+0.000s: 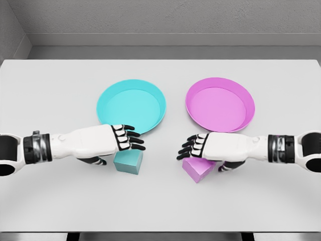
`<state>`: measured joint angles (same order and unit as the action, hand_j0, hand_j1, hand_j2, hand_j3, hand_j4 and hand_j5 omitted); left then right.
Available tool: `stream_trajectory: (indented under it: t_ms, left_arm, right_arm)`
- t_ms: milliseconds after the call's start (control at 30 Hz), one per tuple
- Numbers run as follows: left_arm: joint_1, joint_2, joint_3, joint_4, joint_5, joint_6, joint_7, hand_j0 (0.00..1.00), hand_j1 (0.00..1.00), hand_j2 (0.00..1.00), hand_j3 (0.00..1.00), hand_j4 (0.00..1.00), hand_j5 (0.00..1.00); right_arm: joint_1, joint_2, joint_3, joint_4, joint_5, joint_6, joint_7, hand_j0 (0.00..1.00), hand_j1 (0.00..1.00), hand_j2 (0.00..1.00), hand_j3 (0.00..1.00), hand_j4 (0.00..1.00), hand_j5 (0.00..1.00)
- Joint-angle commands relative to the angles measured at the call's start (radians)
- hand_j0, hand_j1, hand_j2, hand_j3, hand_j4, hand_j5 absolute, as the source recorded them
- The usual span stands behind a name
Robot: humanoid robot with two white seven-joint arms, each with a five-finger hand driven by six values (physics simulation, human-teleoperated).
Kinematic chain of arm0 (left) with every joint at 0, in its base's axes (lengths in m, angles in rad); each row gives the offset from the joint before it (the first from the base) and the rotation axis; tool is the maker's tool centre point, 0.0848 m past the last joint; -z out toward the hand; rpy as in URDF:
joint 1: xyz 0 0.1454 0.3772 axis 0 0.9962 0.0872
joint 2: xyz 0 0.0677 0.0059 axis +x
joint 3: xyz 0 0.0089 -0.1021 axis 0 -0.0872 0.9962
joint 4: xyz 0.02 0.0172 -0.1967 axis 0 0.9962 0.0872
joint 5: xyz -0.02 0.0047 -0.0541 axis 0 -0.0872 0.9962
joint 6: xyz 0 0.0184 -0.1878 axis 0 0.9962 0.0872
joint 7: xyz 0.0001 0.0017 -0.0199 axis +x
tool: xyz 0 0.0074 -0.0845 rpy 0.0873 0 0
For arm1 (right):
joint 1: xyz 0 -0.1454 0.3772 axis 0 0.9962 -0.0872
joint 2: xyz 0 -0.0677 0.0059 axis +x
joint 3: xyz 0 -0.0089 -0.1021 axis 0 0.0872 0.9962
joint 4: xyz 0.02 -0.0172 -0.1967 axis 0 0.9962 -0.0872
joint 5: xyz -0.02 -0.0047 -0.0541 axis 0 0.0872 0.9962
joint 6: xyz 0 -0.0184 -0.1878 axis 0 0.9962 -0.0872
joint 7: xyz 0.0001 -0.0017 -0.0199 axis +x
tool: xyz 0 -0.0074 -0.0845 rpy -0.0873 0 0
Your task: Place the blocks in the corresponding plates according to their colors
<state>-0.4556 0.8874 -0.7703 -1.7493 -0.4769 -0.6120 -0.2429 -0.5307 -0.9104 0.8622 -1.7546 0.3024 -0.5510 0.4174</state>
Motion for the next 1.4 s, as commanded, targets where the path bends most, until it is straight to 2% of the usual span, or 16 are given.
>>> stream_trajectory:
  t_ms: [0, 67, 233, 400, 433, 467, 500, 700, 833, 900, 1100, 1367]
  left_arm:
    - [-0.002, -0.005, -0.006, -0.001, 0.006, 0.001, 0.001, 1.00, 1.00, 1.00, 1.00, 1.00, 1.00]
    - [-0.018, -0.005, -0.024, -0.001, -0.011, 0.001, -0.001, 1.00, 1.00, 1.00, 1.00, 1.00, 1.00]
    - [-0.049, -0.011, -0.044, -0.007, -0.114, 0.001, -0.001, 1.00, 1.00, 1.00, 1.00, 1.00, 1.00]
    - [-0.069, -0.011, -0.067, -0.009, -0.140, 0.001, -0.003, 1.00, 1.00, 1.00, 1.00, 1.00, 1.00]
    - [-0.072, -0.013, -0.072, -0.009, -0.140, 0.001, -0.001, 1.00, 1.00, 1.00, 1.00, 1.00, 1.00]
    - [-0.075, -0.013, -0.075, -0.009, -0.141, 0.001, -0.001, 1.00, 1.00, 1.00, 1.00, 1.00, 1.00]
    - [-0.077, -0.018, -0.075, -0.009, -0.141, 0.001, -0.001, 1.00, 1.00, 1.00, 1.00, 1.00, 1.00]
    - [-0.081, -0.027, -0.081, -0.015, -0.170, 0.001, -0.001, 1.00, 1.00, 1.00, 1.00, 1.00, 1.00]
    - [-0.084, -0.028, -0.081, -0.015, -0.177, 0.001, -0.001, 1.00, 1.00, 1.00, 1.00, 1.00, 1.00]
    - [-0.086, -0.028, -0.081, -0.015, -0.177, 0.001, -0.003, 1.00, 1.00, 1.00, 1.00, 1.00, 1.00]
    - [-0.100, -0.030, -0.090, -0.015, -0.177, 0.001, -0.059, 1.00, 1.00, 1.00, 1.00, 1.00, 1.00]
    - [-0.109, -0.041, -0.095, -0.016, -0.190, 0.001, -0.079, 1.00, 1.00, 1.00, 1.00, 1.00, 1.00]
  right_arm:
    - [-0.003, 0.010, 0.004, 0.000, -0.006, 0.040, 0.000, 1.00, 1.00, 1.00, 1.00, 1.00, 1.00]
    - [-0.018, 0.016, 0.035, 0.001, -0.006, 0.072, 0.000, 1.00, 1.00, 1.00, 1.00, 1.00, 1.00]
    - [-0.017, 0.018, 0.046, 0.001, -0.005, 0.072, 0.001, 1.00, 1.00, 1.00, 1.00, 1.00, 1.00]
    - [-0.017, 0.016, 0.052, 0.001, -0.003, 0.072, 0.027, 1.00, 1.00, 1.00, 1.00, 1.00, 1.00]
    - [-0.017, 0.016, 0.050, 0.001, 0.000, 0.071, 0.031, 0.95, 0.95, 0.95, 0.95, 0.95, 0.95]
    - [-0.017, 0.015, 0.050, 0.001, 0.020, 0.068, 0.031, 0.82, 0.82, 0.82, 0.82, 0.82, 0.82]
    - [-0.017, 0.015, 0.050, 0.001, 0.035, 0.065, 0.031, 0.74, 0.74, 0.74, 0.74, 0.74, 0.74]
    - [-0.018, 0.015, 0.050, 0.001, 0.037, 0.065, 0.031, 0.66, 0.66, 0.66, 0.66, 0.66, 0.66]
    - [-0.017, 0.015, 0.050, 0.000, 0.037, 0.065, 0.031, 0.66, 0.66, 0.66, 0.66, 0.66, 0.66]
    - [-0.018, 0.016, 0.050, 0.000, 0.037, 0.063, 0.031, 0.60, 0.60, 0.60, 0.60, 0.60, 0.60]
    - [-0.035, 0.016, 0.043, 0.000, 0.034, 0.059, 0.026, 0.60, 0.60, 0.60, 0.60, 0.60, 0.60]
    - [-0.075, 0.016, 0.037, 0.001, 0.027, 0.066, 0.018, 0.60, 0.60, 0.60, 0.60, 0.60, 0.60]
